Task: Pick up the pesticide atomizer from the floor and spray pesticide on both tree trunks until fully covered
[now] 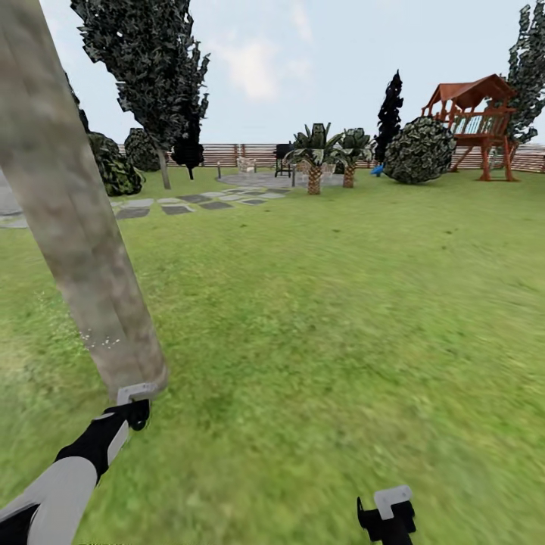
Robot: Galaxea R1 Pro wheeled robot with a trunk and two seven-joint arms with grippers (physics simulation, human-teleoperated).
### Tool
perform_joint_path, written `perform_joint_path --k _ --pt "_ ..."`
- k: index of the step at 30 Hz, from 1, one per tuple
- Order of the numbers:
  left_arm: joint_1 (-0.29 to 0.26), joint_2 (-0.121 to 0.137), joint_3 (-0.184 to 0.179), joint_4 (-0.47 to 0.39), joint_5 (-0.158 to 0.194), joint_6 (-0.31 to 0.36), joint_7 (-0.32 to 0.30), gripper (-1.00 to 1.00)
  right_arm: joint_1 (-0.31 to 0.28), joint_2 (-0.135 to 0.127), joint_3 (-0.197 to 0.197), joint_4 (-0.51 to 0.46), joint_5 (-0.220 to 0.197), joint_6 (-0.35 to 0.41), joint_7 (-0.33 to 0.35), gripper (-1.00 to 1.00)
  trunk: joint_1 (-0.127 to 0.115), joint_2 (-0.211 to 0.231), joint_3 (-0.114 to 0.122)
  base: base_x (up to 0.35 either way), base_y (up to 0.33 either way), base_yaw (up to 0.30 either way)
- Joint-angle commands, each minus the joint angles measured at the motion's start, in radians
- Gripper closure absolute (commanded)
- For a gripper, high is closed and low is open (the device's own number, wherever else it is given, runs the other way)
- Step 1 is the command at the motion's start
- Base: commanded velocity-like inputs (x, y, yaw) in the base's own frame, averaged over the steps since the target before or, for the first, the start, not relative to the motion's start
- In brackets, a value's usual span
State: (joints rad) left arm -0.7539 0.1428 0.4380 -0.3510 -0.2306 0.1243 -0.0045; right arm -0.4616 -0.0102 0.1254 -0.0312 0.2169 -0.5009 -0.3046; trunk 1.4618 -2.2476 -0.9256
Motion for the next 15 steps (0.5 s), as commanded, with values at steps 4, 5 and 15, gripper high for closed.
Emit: perform_joint_path --k 4,5,15 --pt "-0.003 0.003 0.005 -0.075 -0.009 0.060 -0.003 1.00 0.000 -0.001 0.008 0.001 0.006 0.001 -0.010 -1.00 0.000 0.000 -0.001 0.017 -0.018 0.275" --pt "-0.005 0.001 0.004 -0.106 -0.009 0.105 -0.004 1.00 0.000 -0.001 0.008 0.001 0.006 0.001 -0.010 -1.00 0.000 0.000 -0.001 0.003 -0.003 0.275" --pt "-0.093 -0.006 -0.059 -0.223 -0.015 0.288 -0.017 1.00 0.000 -0.001 0.008 0.001 0.006 0.002 -0.010 -1.00 0.000 0.000 -0.001 0.000 0.000 0.275"
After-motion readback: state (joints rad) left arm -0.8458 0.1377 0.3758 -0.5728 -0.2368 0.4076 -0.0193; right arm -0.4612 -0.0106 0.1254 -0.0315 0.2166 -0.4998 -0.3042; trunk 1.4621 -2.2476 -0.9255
